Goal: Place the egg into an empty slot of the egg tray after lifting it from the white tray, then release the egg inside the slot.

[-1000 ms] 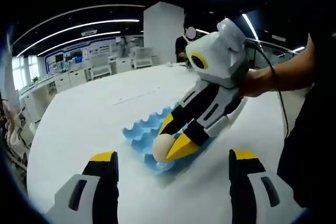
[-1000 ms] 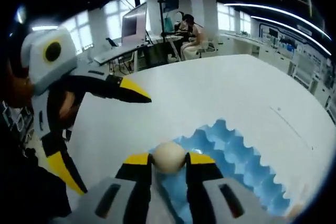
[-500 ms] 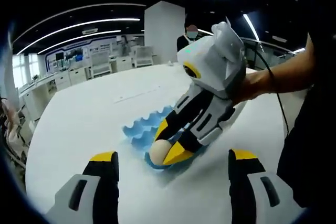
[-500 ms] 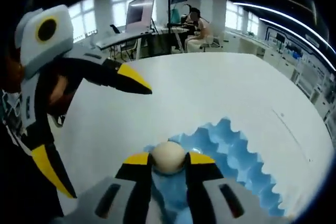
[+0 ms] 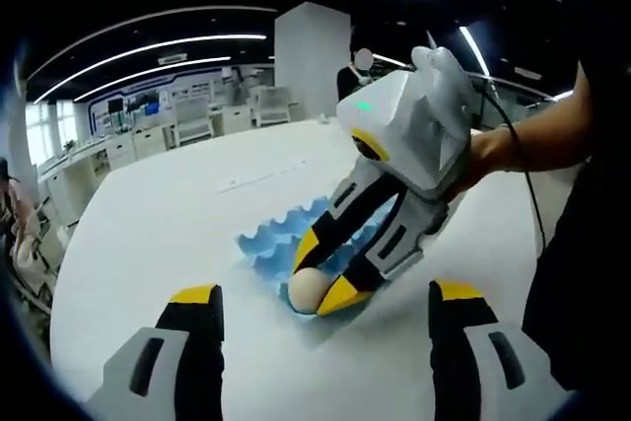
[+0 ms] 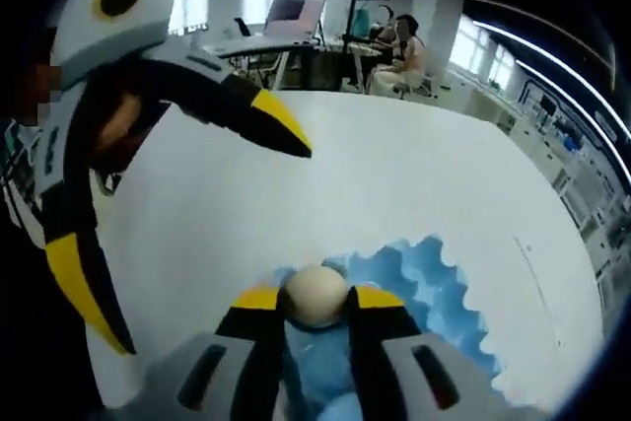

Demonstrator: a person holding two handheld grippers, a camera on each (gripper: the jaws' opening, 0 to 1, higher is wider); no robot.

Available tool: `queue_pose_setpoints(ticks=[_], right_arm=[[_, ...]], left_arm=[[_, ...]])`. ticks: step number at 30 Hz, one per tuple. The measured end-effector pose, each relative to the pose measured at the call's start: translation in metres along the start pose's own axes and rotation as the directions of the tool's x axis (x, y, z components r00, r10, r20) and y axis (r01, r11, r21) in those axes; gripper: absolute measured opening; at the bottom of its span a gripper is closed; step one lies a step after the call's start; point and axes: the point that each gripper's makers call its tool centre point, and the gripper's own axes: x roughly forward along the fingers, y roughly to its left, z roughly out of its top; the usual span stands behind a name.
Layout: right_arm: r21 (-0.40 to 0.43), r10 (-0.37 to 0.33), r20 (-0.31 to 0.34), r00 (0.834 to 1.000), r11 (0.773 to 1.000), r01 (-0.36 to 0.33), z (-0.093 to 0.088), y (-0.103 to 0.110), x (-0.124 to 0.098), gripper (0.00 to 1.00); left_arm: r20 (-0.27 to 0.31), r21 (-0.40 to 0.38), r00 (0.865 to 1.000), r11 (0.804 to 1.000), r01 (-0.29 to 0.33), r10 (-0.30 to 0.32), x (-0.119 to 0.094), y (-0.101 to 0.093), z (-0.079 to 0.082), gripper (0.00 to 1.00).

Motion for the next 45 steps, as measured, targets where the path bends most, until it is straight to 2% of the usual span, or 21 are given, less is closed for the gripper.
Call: queue_pose_setpoints(ticks=[6,17,19,20,22,28,30,31,35,39,42,45], right_arm=[[-0.040,0.002,-0.009,1.000,0.999,-0.002,-0.003,0.002,-0.001,0.25],[-0.096,0.013,0.054,0.998,0.995,-0.008,-0.004,0.002,-0.003,0.26],[-0.100,0.007,0.060,0.998,0.995,-0.001,-0.004,0.002,-0.002,0.27],[-0.145,-0.008,0.068,0.998,0.989,0.018,-0.004,0.001,-0.002,0.28],[-0.150,-0.023,0.063,0.998,0.988,0.033,-0.006,0.002,-0.002,0.28],[-0.086,-0.046,0.099,0.994,0.995,0.055,-0.006,-0.002,-0.012,0.27],[-0.054,-0.050,0.158,0.986,0.997,0.059,-0.001,-0.002,-0.019,0.25],[-0.012,-0.069,0.199,0.978,0.997,0.073,0.002,-0.005,-0.025,0.25],[0.110,-0.121,0.280,0.952,0.990,0.093,0.002,-0.013,-0.045,0.26],[0.126,-0.178,0.301,0.937,0.981,0.146,-0.011,-0.016,-0.064,0.30],[0.124,-0.200,0.255,0.946,0.977,0.173,-0.026,-0.017,-0.067,0.30],[0.134,-0.199,0.241,0.950,0.976,0.171,-0.031,-0.014,-0.069,0.30]], left_arm=[[0.003,0.002,1.000,1.000,-0.001,0.001,0.001,0.000,-0.001,0.85],[0.004,0.021,1.000,1.000,0.001,-0.001,0.000,-0.006,0.002,0.84],[0.004,0.026,1.000,1.000,0.000,0.000,-0.001,-0.006,0.002,0.84],[0.004,0.027,1.000,1.000,-0.003,0.002,-0.001,-0.007,0.003,0.84],[0.004,0.028,1.000,1.000,-0.003,0.003,-0.002,-0.007,0.003,0.84],[0.003,0.042,1.000,0.999,-0.001,0.001,-0.003,-0.007,0.003,0.84],[0.002,0.040,1.000,0.999,-0.001,0.001,-0.003,-0.007,0.004,0.84],[0.005,0.039,1.000,0.999,-0.001,0.001,-0.003,-0.007,0.005,0.84],[0.007,0.041,1.000,0.999,0.005,-0.005,-0.002,-0.008,0.005,0.84],[0.006,0.053,1.000,0.999,0.012,-0.012,-0.001,-0.009,0.005,0.83],[0.011,0.057,1.000,0.998,0.017,-0.017,-0.001,-0.010,0.008,0.83],[0.014,0.061,1.000,0.998,0.019,-0.020,-0.001,-0.011,0.009,0.83]])
